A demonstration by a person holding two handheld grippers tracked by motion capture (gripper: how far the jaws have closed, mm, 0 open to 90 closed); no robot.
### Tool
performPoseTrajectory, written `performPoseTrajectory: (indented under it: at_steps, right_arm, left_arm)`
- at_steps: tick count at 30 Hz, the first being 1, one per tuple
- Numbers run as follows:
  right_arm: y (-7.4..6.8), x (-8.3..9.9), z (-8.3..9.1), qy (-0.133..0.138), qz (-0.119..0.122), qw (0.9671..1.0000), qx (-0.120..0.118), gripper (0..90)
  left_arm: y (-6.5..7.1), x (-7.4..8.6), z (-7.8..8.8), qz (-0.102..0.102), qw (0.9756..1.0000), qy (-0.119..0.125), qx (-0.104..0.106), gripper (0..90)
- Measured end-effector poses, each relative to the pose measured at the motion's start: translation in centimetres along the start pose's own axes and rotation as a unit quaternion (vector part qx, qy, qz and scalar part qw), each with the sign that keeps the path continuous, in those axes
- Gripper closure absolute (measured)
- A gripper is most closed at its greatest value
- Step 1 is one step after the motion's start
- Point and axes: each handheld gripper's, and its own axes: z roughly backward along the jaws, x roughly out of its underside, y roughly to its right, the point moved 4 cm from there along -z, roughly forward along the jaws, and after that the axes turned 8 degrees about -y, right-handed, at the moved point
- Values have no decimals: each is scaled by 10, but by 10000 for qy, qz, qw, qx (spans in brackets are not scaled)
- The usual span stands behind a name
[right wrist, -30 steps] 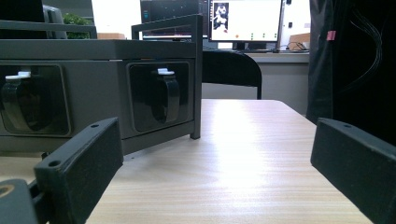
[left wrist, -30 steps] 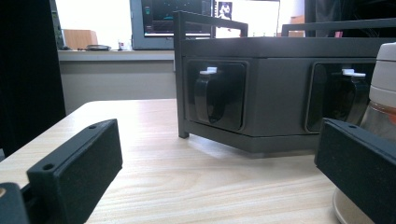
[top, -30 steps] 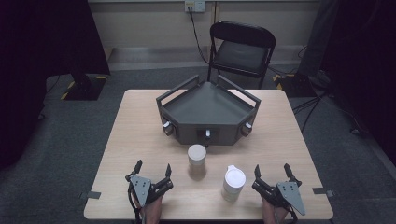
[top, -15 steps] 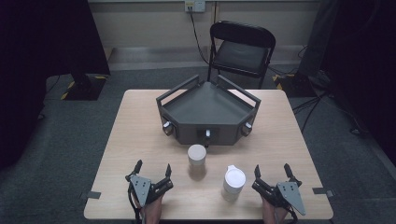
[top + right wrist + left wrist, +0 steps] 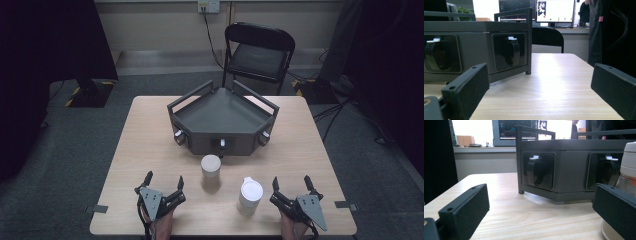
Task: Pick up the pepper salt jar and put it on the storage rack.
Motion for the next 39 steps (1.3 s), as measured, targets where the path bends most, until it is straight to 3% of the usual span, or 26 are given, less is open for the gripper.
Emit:
performPoseTrajectory:
  at_steps: [5,17,20,30,39]
  right_arm:
    - [0,0,0,0,2,10000,-6,6]
    - [-1,0,1,-1,-3,10000,25,7]
    - [-1,0,1,-2,-3,10000,25,7]
    - [-1,0,1,-4,-4,10000,31,7]
    - [-1,0,1,-3,-4,10000,32,6]
  left_arm:
    - [-2,-3,-2,62,9999,-91,60,2]
    - [1,-16,2,64,9993,32,372,2]
    - [2,-18,2,143,9988,99,468,3]
    - [7,-28,-1,54,9975,101,691,2]
    - [12,-39,-3,77,9952,259,937,1]
